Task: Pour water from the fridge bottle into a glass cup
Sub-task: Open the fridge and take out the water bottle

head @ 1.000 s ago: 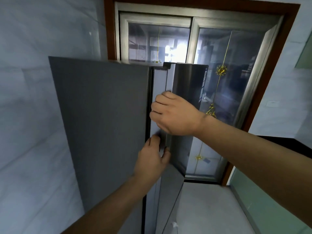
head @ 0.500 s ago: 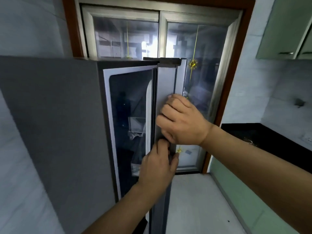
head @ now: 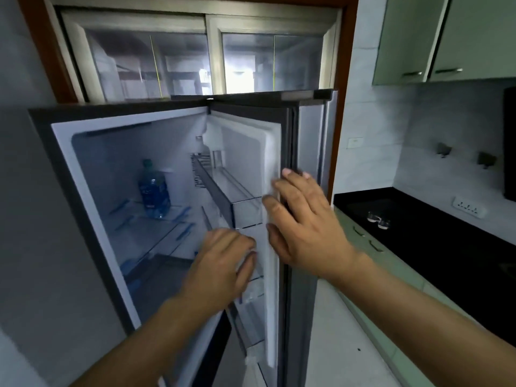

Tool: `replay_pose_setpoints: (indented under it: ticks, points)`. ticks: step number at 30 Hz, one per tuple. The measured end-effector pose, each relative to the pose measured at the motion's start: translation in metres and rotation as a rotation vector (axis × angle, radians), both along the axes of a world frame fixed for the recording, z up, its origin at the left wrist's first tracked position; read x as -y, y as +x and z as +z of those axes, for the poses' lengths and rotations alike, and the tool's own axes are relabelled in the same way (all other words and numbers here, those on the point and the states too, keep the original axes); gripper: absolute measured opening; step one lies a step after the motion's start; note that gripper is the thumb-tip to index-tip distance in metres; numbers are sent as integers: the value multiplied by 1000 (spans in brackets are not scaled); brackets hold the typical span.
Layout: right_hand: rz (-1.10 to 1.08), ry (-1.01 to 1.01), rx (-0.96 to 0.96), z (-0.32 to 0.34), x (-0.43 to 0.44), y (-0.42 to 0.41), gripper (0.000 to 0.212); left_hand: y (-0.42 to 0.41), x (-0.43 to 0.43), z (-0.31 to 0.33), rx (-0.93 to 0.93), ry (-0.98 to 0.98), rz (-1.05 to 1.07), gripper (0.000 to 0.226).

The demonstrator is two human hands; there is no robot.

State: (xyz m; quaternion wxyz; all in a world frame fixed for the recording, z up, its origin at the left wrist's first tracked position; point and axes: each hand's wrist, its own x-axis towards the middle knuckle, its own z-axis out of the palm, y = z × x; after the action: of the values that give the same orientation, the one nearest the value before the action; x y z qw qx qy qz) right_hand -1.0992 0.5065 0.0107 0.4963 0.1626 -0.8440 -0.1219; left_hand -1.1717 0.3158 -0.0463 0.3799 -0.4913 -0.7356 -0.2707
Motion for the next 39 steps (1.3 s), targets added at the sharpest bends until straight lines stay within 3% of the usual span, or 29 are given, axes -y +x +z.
replay_pose_setpoints:
  ticks: [4, 8, 12, 21, 28, 39]
  points:
    - [-72, -68, 196, -9, 11, -13, 52, -46, 63, 28, -201, -82, 318, 14]
    - [-351, -137, 413, -1, 13, -32, 62, -81, 123, 55, -144, -464, 791, 28]
    - [-467, -150, 447, 2, 8, -47, 55, -86, 147, 49, -290, -663, 812, 25]
    - [-631, -178, 500, 8, 10, -117, 60, -104, 178, 38, -483, -576, 659, 34]
    - [-622, -154, 499, 5, 22, -192, 68, -104, 173, 38, -462, -550, 709, 15]
    - [-382, -112, 506, 1, 32, -294, 65, -103, 159, 40, -378, -308, 1030, 33]
